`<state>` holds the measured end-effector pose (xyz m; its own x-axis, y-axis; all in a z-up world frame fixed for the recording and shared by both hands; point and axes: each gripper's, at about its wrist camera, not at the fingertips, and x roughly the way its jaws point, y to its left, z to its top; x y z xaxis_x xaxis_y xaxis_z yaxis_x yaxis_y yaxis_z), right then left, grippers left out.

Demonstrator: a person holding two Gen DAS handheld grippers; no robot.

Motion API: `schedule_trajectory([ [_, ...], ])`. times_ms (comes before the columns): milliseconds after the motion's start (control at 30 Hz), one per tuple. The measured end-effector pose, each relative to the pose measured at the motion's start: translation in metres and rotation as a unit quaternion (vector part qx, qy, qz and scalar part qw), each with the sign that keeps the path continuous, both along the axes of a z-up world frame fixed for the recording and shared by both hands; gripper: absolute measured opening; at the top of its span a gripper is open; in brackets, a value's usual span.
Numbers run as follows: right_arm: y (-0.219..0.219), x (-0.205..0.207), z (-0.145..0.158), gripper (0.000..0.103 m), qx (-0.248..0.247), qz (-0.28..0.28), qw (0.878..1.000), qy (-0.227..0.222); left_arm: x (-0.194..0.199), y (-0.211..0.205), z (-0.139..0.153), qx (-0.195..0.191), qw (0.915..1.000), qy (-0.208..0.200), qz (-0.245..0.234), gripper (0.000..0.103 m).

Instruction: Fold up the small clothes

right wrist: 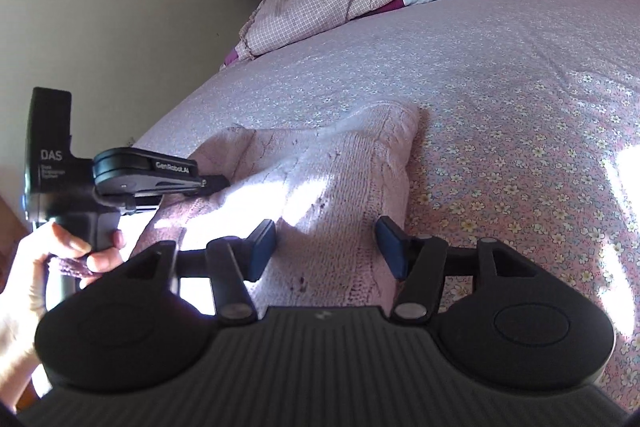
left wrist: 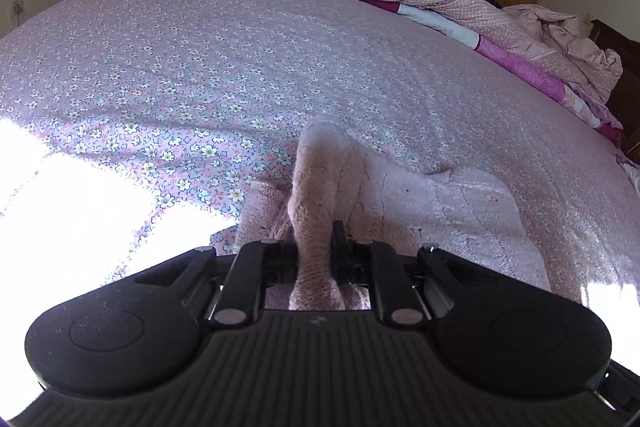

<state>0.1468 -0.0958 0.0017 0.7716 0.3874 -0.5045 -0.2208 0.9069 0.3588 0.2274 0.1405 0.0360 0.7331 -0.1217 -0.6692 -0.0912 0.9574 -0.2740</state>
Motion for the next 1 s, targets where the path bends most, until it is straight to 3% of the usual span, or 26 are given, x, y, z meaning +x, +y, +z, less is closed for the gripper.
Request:
schedule_trajectory([
  [133,-0.005,-0.002,0.000,0.059,0.008,-0.002,1.000,0.006,0.007,0.006,0.001,-0.059,0.9982,0.008,-0.002,0.013],
  [367,-0.025,-0.003,0.002,0.060,0.053,-0.031,0.998,0.003,0.023,0.004,-0.002,-0.064,0.9978,0.013,-0.013,0.019],
  [467,-0.033,0.004,0.002,0.060,0.061,-0.049,0.997,0.004,0.022,0.006,-0.002,-0.053,0.9986,0.007,-0.004,0.017],
  [567,-0.034,0.012,0.000,0.060,0.061,-0.054,0.997,0.014,0.007,0.003,0.004,0.013,0.9998,-0.007,0.013,0.015],
  [667,-0.028,0.013,-0.002,0.060,0.063,-0.029,0.997,0.018,0.005,0.000,-0.009,0.058,0.9983,0.010,0.000,0.016],
  [733,-0.015,0.013,-0.007,0.059,0.060,-0.001,0.998,0.023,0.006,0.003,-0.010,0.056,0.9984,0.009,-0.003,0.016],
  [867,0.009,0.006,-0.007,0.061,0.004,-0.003,1.000,0.004,0.005,0.008,-0.001,0.046,0.9987,0.022,-0.012,0.016],
  [1000,-0.001,0.004,-0.004,0.061,0.028,-0.015,0.999,0.016,-0.015,0.013,0.014,0.027,0.9991,0.020,-0.026,0.017],
])
